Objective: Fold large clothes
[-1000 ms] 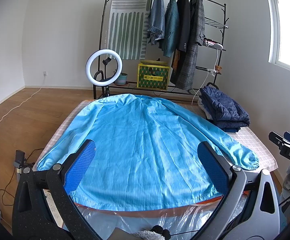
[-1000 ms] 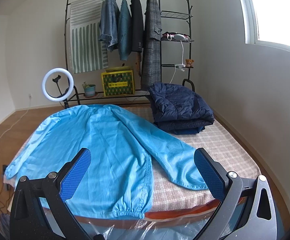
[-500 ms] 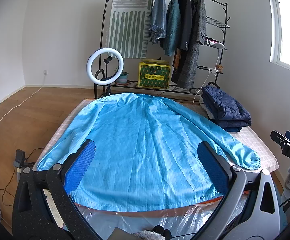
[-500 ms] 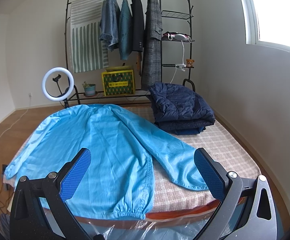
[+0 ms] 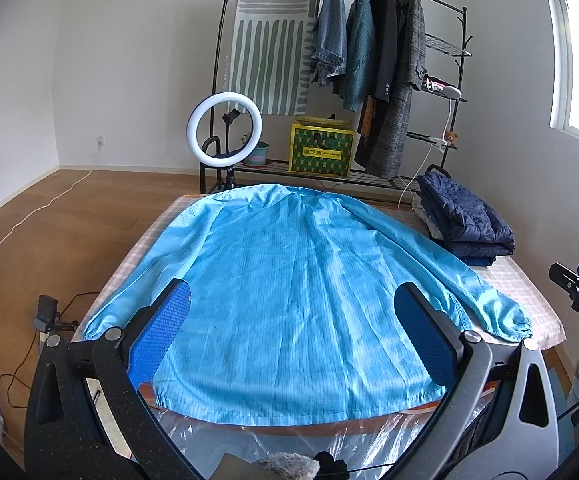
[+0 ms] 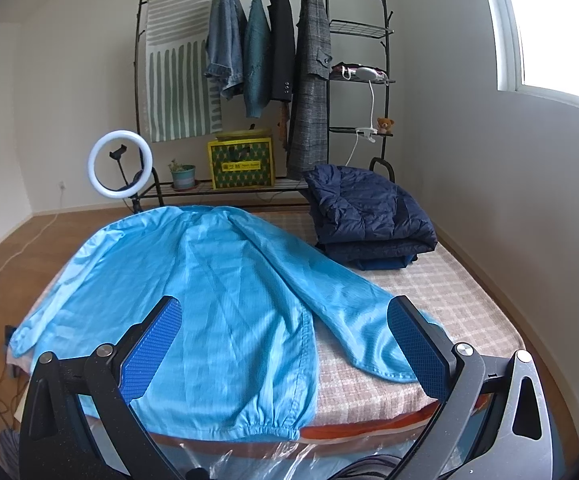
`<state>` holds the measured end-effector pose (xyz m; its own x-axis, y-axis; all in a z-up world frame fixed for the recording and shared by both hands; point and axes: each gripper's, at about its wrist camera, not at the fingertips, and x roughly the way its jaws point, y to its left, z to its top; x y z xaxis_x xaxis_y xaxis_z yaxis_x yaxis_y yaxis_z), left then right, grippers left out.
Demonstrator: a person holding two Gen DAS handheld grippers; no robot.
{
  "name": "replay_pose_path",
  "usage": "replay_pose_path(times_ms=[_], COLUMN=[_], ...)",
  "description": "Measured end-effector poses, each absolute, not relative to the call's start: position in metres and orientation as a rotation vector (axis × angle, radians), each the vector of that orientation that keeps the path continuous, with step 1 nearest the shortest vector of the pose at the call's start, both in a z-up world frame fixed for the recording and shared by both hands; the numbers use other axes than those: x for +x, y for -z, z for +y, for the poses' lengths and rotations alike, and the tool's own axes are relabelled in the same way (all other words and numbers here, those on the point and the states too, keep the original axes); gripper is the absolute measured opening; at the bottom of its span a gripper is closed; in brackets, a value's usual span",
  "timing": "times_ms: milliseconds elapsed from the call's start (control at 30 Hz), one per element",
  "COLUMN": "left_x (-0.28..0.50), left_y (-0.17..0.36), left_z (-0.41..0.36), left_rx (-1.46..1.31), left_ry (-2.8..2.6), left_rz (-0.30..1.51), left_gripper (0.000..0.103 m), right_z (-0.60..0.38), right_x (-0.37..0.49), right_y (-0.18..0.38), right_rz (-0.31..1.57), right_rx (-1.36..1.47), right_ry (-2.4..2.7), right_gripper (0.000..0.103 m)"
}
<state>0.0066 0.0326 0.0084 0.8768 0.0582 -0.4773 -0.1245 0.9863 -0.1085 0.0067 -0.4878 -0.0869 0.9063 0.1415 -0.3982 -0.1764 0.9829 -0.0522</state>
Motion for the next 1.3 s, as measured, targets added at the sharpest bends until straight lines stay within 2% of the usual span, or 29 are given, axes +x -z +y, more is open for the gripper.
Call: replay_pose_path(times_ms=[367, 500, 567, 733, 1000, 1300], left_x=[0.020, 0.030, 0.034, 0.037, 0.045, 0.054], left_y=[0.031, 0.063, 0.083, 0.131, 0.202, 0.254], left_z=[0.107, 0.162, 0.193, 0.261, 0.339, 0.371], left_rx=[-0.201, -0.252, -0.311, -0.385, -0.607, -0.833], left_ry=[-0.206, -0.281, -0.310, -0.427, -0.471, -0.476], left_rz=[0.520, 0.571, 0.614, 0.700, 0.820, 0.894], left_gripper=[0.101, 0.089, 0.077, 0.066, 0.066, 0.065], right_z=[-0.459, -0.451, -0.446, -0.434, -0.425, -0.416], right_x=[0.023, 0.033, 0.037, 0.038, 0.038, 0.045], right_y=[0.094, 0.100, 0.103, 0.112, 0.124, 0.133], right_rz=[0.436, 0.454, 0.464, 0.434, 0.393, 0.436], right_rx=[-0.108, -0.095, -0.092, -0.128, -0.157, -0.178], right_ry=[-0.208, -0.230, -0.236, -0.226, -0.249, -0.264], right_gripper=[0.102, 0.102, 0.102, 0.102, 0.102, 0.102])
